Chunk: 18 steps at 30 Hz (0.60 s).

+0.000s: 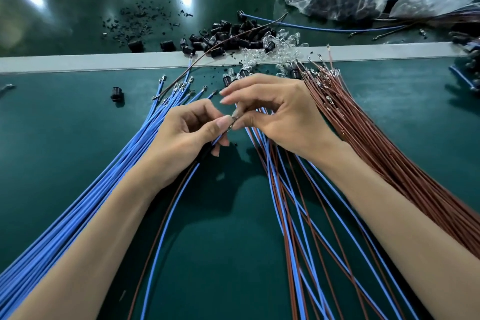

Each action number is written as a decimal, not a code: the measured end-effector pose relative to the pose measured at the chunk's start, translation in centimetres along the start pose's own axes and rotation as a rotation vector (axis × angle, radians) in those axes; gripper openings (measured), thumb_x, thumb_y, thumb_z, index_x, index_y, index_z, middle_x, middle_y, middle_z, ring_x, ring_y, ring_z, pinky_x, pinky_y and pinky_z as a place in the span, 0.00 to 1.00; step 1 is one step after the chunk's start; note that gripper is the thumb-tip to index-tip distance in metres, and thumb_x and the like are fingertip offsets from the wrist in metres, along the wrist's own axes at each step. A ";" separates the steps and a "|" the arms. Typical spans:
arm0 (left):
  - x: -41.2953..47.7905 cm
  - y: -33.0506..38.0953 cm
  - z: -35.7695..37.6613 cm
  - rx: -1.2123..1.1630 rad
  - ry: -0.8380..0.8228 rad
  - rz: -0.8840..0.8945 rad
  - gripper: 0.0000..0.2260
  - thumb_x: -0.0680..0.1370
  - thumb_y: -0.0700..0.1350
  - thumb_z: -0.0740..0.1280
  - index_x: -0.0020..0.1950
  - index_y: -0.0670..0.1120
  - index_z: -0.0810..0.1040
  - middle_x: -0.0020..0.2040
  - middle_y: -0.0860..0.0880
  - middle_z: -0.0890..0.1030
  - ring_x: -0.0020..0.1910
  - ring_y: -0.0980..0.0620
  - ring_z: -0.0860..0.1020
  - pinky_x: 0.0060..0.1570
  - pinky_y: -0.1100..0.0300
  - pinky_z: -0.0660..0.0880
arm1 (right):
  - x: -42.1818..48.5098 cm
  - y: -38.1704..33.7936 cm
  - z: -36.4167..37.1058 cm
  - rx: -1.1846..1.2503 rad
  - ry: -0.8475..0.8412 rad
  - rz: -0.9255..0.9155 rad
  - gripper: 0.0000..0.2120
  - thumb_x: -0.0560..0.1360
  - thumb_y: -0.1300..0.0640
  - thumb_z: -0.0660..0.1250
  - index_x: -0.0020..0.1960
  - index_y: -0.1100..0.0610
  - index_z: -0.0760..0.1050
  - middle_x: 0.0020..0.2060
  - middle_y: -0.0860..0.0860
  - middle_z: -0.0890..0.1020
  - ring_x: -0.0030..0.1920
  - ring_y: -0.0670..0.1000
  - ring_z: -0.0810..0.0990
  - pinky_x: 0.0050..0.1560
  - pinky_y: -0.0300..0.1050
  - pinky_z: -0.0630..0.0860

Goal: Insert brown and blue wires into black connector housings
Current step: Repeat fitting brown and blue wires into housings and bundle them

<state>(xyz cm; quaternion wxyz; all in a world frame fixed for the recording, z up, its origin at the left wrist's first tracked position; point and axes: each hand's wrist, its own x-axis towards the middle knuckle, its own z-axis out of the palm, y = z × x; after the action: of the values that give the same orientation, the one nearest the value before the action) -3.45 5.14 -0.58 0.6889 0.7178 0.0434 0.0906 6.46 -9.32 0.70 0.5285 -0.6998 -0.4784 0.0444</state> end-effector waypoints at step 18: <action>0.0 0.0 0.6 0.025 0.019 0.019 0.06 0.75 0.45 0.64 0.43 0.42 0.76 0.32 0.52 0.80 0.29 0.54 0.77 0.36 0.67 0.74 | 0.3 0.0 -1.5 -0.074 -0.075 0.051 0.08 0.67 0.65 0.75 0.45 0.63 0.83 0.37 0.48 0.82 0.35 0.41 0.78 0.41 0.33 0.74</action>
<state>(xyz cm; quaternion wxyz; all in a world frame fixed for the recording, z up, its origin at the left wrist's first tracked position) -3.29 4.55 -0.64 0.6785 0.7259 0.0440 0.1033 7.47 -10.13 1.47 0.4825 -0.7287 -0.4815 0.0662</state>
